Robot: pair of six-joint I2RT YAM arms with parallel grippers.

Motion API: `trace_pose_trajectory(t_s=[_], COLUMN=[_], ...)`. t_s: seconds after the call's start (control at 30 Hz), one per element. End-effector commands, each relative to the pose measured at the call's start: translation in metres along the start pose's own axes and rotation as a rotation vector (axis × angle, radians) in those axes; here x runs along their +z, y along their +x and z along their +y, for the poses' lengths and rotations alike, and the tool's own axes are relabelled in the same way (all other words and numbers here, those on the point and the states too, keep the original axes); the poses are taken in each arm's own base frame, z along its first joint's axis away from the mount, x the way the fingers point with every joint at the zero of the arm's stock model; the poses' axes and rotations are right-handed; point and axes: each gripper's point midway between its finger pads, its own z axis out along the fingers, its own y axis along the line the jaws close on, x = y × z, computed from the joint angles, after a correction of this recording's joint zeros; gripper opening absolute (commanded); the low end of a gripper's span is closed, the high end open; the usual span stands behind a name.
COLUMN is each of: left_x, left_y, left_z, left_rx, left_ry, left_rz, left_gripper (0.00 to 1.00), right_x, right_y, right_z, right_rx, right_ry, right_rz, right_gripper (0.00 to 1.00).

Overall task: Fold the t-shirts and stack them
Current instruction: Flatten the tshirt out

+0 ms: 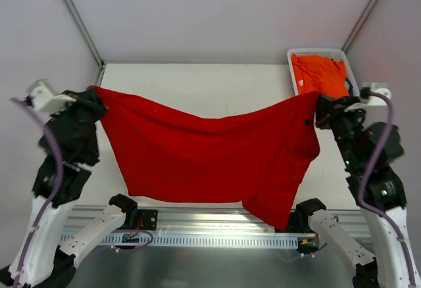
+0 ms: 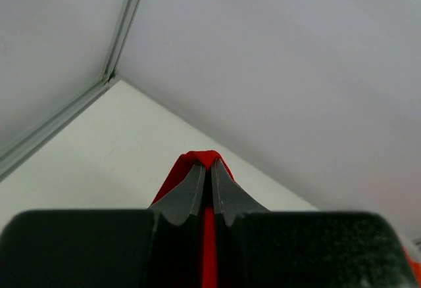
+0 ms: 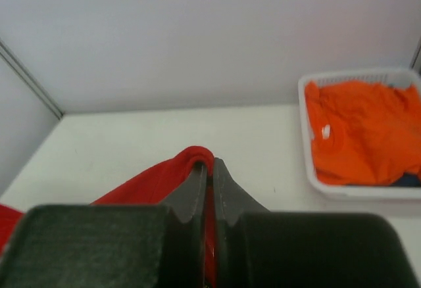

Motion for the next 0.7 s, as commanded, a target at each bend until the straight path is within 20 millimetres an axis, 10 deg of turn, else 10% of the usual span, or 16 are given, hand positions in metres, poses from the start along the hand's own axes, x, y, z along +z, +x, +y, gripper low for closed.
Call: trace_pose_trajectory(t_s=[0.0,0.33,0.43,0.47,0.53,0.57,0.6,0.67], left_x=[0.033,0.130,0.175,0.189,0.225,0.250,0.254,0.270], left_y=[0.074,0.234,0.279,0.316,0.316,0.329,0.336,0.347], left_z=[0.000,0.042,0.062,0.075,0.069,0.060,0.066,0.063], left_rx=[0.067,0.230,0.297,0.362,0.380,0.381,0.415,0.460], left_ry=[-0.086,-0.269,-0.343,-0.364,-0.354,-0.342,-0.359,-0.354], left_rz=[0.117,0.300,0.366,0.445,0.445,0.460,0.501,0.525], left_gripper=[0.00,0.00,0.00,0.00,0.00,0.16,0.41,0.87], right_x=[0.036,0.145,0.184,0.198,0.229,0.239,0.254,0.261], right_y=[0.051,0.236,0.254,0.287,0.285,0.318,0.306,0.322], right_z=[0.000,-0.021,-0.022,-0.029,-0.023,-0.028,-0.025,-0.030], right_rx=[0.037,-0.079,-0.119,-0.140,-0.148,-0.174,-0.187,-0.217], right_ry=[0.016,0.115,0.138,0.160,0.153,0.166,0.177,0.201], right_rz=[0.117,0.522,0.565,0.640,0.644,0.727,0.735,0.784], right_gripper=[0.00,0.00,0.00,0.00,0.00,0.03,0.15,0.56])
